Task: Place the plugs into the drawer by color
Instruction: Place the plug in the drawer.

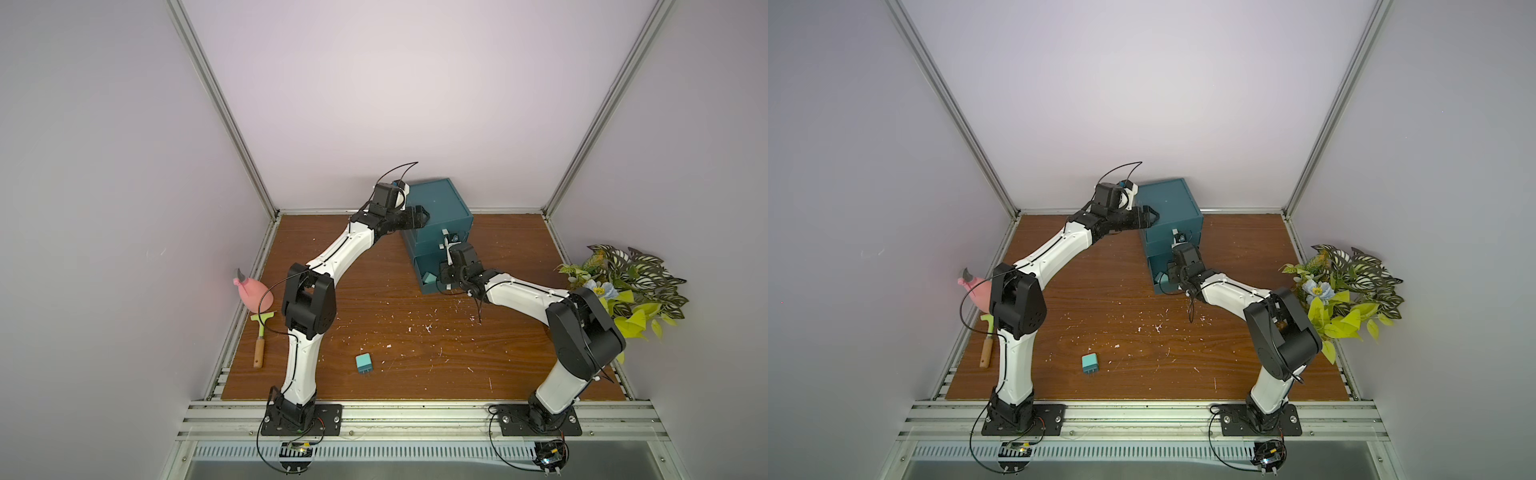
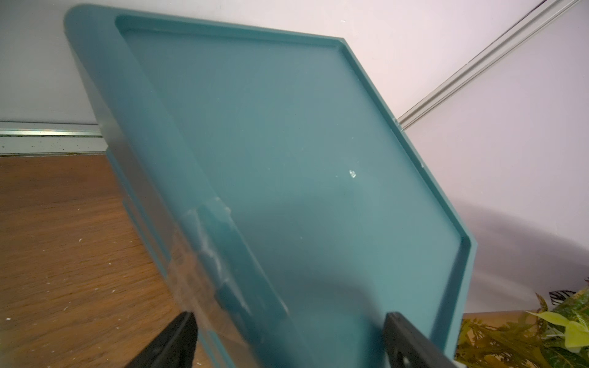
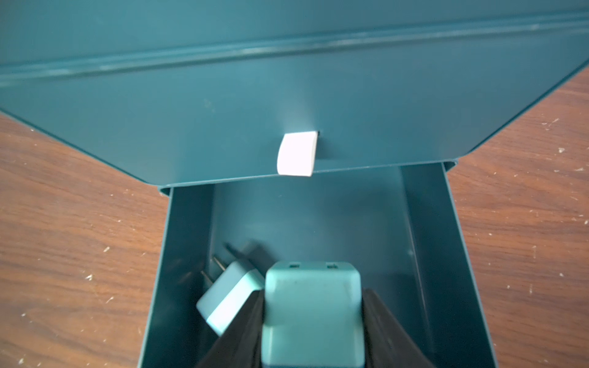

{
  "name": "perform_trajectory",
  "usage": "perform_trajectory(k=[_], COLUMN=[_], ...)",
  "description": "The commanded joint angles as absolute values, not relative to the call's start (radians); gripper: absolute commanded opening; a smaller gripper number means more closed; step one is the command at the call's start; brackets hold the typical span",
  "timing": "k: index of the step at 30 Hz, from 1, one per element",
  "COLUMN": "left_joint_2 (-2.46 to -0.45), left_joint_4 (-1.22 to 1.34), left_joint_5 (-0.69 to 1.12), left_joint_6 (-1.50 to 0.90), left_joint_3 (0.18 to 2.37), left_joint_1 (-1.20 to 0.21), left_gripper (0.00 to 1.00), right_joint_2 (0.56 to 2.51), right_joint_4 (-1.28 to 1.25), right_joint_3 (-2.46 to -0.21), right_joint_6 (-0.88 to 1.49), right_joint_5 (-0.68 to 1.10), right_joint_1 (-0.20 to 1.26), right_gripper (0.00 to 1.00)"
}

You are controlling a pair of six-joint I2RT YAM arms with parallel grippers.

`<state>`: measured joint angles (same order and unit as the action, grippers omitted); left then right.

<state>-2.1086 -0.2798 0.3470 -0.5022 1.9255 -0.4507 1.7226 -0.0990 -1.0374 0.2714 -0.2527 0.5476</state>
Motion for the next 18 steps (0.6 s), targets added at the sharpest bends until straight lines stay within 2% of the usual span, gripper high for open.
perform_trajectory(k=[1,10,18], left_joint_2=[-2.111,-2.115,-2.121], left_joint_4=[-0.392,-0.392,-0.391], left_joint_5=[0.329,0.328,0.328], left_joint_6=[-0.479,-0.481,-0.482], left_joint_3=[1.883,1.884,1.886], left_joint_1=[-0.445,-0.445,-0.445], left_gripper=[0.86,0.86,0.86], right_joint_2=[1.737,1.763,1.74], right_joint_4=[-0.145,-0.154,-0.155], right_joint_3=[-1.049,-1.029,-1.011], right_joint_6=[0.289,0.3,0.281], right_joint_5=[-0.241,-0.226,-0.212], right_joint_1=[0.544,0.544,0.542], right_gripper=[0.49,0.5,0.58])
